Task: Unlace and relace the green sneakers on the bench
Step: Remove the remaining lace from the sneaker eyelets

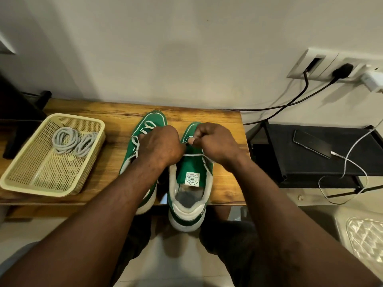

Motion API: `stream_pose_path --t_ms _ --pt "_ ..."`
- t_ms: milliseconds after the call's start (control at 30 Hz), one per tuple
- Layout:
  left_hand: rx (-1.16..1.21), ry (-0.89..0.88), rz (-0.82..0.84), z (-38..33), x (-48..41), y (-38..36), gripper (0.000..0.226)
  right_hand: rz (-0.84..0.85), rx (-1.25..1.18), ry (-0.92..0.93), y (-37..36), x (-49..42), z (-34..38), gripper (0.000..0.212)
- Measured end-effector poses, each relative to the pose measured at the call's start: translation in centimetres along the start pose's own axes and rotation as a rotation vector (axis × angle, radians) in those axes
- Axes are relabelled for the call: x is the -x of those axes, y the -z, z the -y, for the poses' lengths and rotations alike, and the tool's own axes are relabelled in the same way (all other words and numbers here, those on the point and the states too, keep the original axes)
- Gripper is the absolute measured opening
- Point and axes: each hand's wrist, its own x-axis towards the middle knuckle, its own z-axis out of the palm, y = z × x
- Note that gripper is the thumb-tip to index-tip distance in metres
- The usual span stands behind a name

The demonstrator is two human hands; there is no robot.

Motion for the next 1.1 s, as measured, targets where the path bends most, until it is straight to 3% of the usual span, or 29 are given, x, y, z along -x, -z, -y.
stream_pose_path --t_ms 267,367,433,500,567,633,767,933,1000,1100 --pt "-0.022 0.021 -0.025 -0.2 0.0 -0.1 0.029 0.189 -1.210 0.333 3.6 2.5 1.9 0.010" --pt "-0.021 0.029 -0.013 -0.1 -0.2 -0.3 0.030 0.260 -1.402 0.346 4.7 2.9 2.5 0.011" --pt "-0.001 0.021 -0.002 0.1 -0.4 -0.4 0.031 0.217 -1.172 0.194 4.4 2.5 2.1 0.011" --pt "0.025 0.012 0.017 0.1 -0.6 -0.4 0.033 0.122 -0.614 -0.008 3.2 1.6 0.9 0.001" --pt "0.059 0.010 0.028 0.2 -0.7 -0.4 0.032 0.069 0.031 -0.118 1.6 0.8 -0.7 0.025" --pt "0.095 0.012 0.033 0.3 -0.7 -0.2 0.028 0.028 0.381 -0.083 0.4 0.5 -1.2 0.044" --pt "0.132 0.013 0.068 0.4 -0.7 0.0 0.026 -0.131 0.547 -0.023 -0.8 0.2 -0.8 0.034" --pt "0.151 0.018 0.102 0.4 -0.5 0.3 0.027 -0.137 0.614 0.027 -2.2 -0.2 -1.0 0.016" --pt "0.112 0.025 0.041 0.3 -0.2 -0.1 0.027 -0.108 0.446 0.025 -1.9 -0.6 -0.9 0.004" --pt "0.071 0.033 -0.007 0.2 -0.1 -0.3 0.025 -0.018 -0.021 -0.052 -0.6 -0.5 -0.4 0.011"
